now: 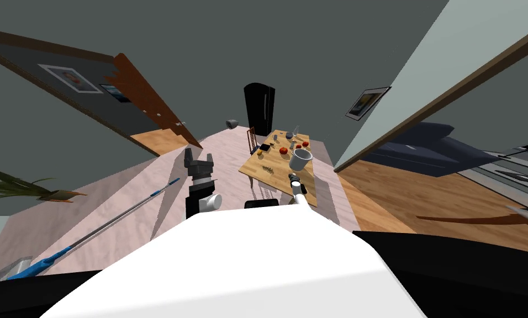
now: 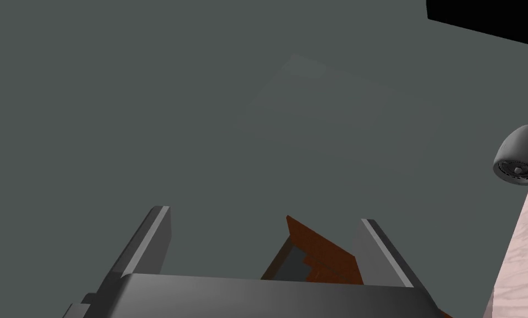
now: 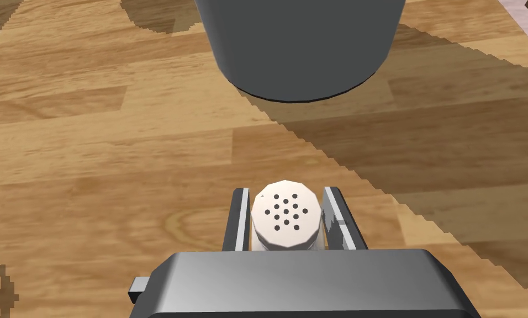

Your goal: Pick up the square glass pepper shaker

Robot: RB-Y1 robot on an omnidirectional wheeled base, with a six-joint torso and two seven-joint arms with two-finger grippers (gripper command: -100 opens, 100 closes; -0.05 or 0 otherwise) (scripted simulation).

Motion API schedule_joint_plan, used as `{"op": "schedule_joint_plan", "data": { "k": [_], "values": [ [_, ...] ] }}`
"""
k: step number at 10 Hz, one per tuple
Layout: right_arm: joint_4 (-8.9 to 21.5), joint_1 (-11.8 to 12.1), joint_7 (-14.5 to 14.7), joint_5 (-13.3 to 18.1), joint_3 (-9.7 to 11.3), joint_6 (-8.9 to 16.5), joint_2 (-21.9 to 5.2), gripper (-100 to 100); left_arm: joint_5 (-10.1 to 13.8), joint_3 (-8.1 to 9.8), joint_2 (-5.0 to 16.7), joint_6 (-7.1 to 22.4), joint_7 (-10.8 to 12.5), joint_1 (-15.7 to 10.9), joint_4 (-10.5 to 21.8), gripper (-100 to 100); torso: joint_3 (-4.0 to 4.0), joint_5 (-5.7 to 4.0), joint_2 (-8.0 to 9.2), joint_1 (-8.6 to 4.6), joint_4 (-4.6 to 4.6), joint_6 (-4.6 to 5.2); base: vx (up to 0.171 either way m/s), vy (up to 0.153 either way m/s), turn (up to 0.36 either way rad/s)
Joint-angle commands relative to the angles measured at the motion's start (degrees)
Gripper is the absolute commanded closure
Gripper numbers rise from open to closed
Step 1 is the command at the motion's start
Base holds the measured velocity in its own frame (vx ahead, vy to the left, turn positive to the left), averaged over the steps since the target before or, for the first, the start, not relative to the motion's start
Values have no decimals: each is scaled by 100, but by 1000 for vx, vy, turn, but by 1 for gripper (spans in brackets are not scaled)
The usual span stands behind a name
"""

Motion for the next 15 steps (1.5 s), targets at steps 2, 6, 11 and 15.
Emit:
{"op": "schedule_joint_plan", "data": {
  "k": [2, 6, 11, 15],
  "values": [
    [32, -9, -424, 34, 51, -16, -18, 100, 0, 0, 0, 0, 0, 0, 0, 0, 1, -1, 1, -4, 0, 3, 0, 0, 0],
    [677, -544, -1377, 845, 507, -58, -147, 100, 0, 1, 0, 0, 0, 1, 0, 0, -1, -2, 1, -1, -3, 14, -1, 24, -263],
    [1266, -1079, -2144, 1700, 962, -100, -276, 100, 0, 0, 0, 0, 0, 0, 0, 0, -2, -1, 1, -3, -5, 4, -1, 16, -155],
    [1586, -1347, -2704, 2274, 1190, -121, -340, 100, 0, 0, 0, 0, 0, -1, 0, 0, -2, 2, 0, -2, -4, 1, -2, 12, -115]
  ]
}}
